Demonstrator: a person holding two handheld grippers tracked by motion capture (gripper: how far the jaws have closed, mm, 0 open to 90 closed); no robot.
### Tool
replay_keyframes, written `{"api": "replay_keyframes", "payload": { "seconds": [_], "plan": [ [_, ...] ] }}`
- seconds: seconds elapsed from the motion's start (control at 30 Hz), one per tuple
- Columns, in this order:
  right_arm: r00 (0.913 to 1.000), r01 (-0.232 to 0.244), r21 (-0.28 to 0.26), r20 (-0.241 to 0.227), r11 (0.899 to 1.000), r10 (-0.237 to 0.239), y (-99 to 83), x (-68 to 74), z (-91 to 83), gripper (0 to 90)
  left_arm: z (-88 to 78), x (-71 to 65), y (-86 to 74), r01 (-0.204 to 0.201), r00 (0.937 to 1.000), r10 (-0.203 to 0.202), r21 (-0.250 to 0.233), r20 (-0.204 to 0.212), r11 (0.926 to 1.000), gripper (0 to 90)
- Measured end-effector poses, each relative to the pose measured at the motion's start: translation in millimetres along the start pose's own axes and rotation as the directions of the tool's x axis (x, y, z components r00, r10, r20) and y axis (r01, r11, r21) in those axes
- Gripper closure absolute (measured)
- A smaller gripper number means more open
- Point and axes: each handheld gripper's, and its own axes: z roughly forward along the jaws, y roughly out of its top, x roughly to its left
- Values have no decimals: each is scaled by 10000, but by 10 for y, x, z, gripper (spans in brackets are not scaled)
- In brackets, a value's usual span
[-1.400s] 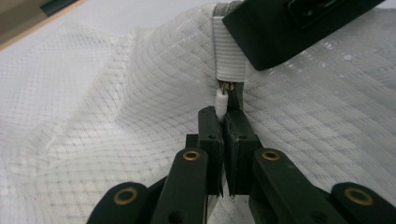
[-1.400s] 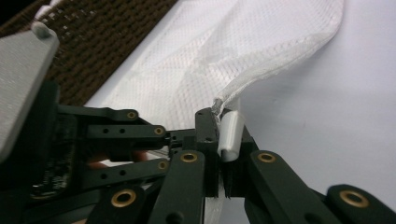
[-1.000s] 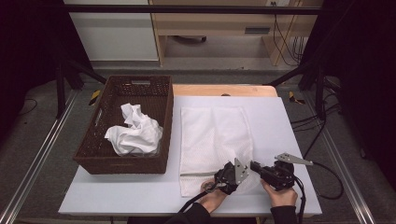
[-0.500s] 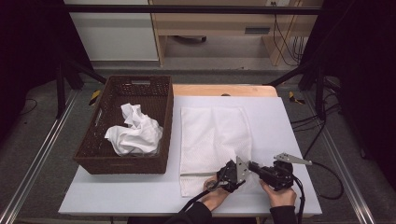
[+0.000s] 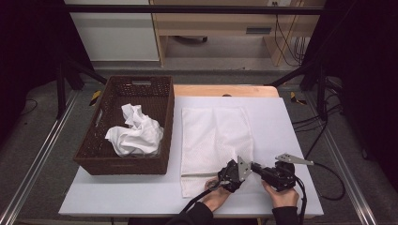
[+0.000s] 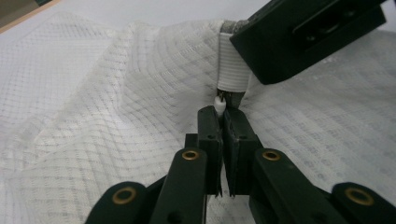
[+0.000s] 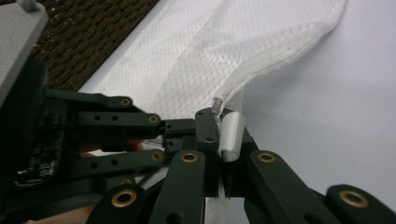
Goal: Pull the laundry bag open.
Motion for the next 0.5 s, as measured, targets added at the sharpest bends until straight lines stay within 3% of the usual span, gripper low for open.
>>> {"api": "replay_keyframes", "payload": {
  "seconds": [0.1, 0.23, 0.3, 0.37, 0.5],
  "plan": [
    [10000, 69, 2, 2, 10000, -69, 2, -1, 3, 875, -21, -6, -12, -219, 9997, 220, 35, -135, 9998, 853],
    [10000, 34, 114, -78, 9999, -33, 2, 20, 17, 876, -6, 10, -14, -22, 9997, 24, 102, -227, 9999, 844],
    [9999, -11, 124, -168, 9999, 13, 3, 26, 19, 876, 18, 16, -3, 53, 9975, -47, 89, -705, 9999, 793],
    [9989, -205, 72, -422, 9998, 208, 4, 22, 20, 876, 36, 36, 9, 77, 9978, -74, 55, -654, 10000, 758],
    [9979, -321, 12, -558, 9995, 321, 5, 8, 14, 876, 47, 26, 13, -228, 9953, 225, -19, -938, 9997, 668]
  ]
}}
